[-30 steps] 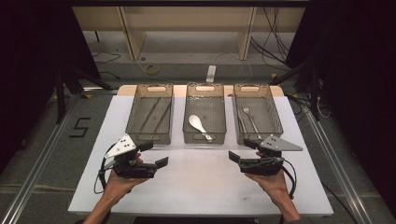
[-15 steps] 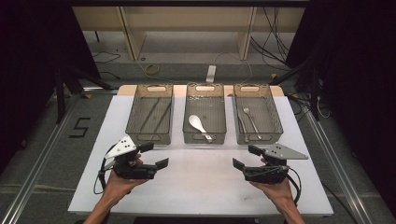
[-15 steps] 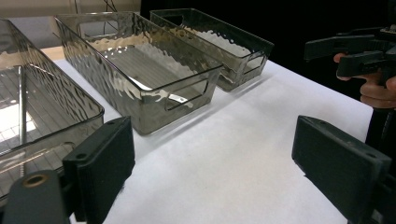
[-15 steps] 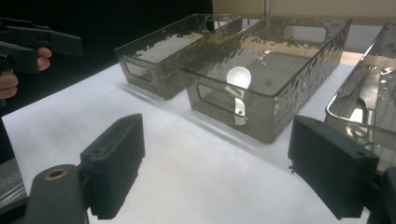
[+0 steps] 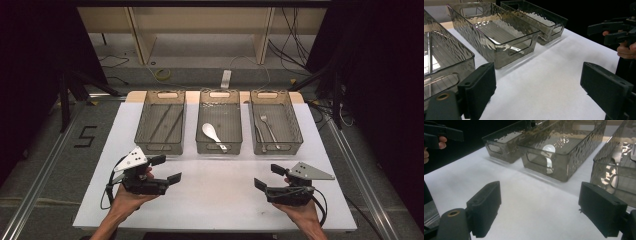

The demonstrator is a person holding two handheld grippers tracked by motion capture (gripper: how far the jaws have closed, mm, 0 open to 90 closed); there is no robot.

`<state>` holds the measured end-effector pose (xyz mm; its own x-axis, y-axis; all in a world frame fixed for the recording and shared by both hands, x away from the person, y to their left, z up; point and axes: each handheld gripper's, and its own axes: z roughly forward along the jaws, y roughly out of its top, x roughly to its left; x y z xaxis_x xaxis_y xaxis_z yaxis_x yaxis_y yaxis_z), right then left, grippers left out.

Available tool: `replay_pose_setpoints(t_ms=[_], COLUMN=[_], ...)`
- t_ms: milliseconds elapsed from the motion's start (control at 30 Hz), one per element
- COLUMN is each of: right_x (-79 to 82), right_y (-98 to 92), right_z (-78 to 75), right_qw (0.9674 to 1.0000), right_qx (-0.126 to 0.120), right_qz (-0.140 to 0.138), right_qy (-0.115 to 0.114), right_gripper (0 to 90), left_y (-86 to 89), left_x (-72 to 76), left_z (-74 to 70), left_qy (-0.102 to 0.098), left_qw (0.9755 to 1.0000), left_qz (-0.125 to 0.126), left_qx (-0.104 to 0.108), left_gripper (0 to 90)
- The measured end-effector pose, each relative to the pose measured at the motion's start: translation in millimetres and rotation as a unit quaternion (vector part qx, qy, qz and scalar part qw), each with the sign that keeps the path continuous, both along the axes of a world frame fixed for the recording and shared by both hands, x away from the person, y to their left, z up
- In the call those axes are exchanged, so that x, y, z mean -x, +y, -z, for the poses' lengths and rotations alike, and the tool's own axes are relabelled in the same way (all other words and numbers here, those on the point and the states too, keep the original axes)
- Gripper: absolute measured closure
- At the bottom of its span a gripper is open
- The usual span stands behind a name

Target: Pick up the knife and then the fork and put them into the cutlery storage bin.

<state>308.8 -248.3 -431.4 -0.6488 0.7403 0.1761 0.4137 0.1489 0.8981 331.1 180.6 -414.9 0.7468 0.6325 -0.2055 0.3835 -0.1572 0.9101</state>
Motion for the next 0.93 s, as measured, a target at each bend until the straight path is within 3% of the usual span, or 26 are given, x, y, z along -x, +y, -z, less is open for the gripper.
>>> replay_pose_setpoints(t_ms=[933], right_x=[0.9], right_y=[-3.1], right_z=[1.3], right_qw=[0.9999], right_qx=[0.008], right_qz=[0.008], right_qy=[0.002], right_gripper=[19.2], left_y=[-0.1], left_x=[0.1], left_z=[-0.3], left_qy=[0.000], left_qw=[1.0000], left_qz=[0.000], left_qx=[0.001], left_gripper=[12.4])
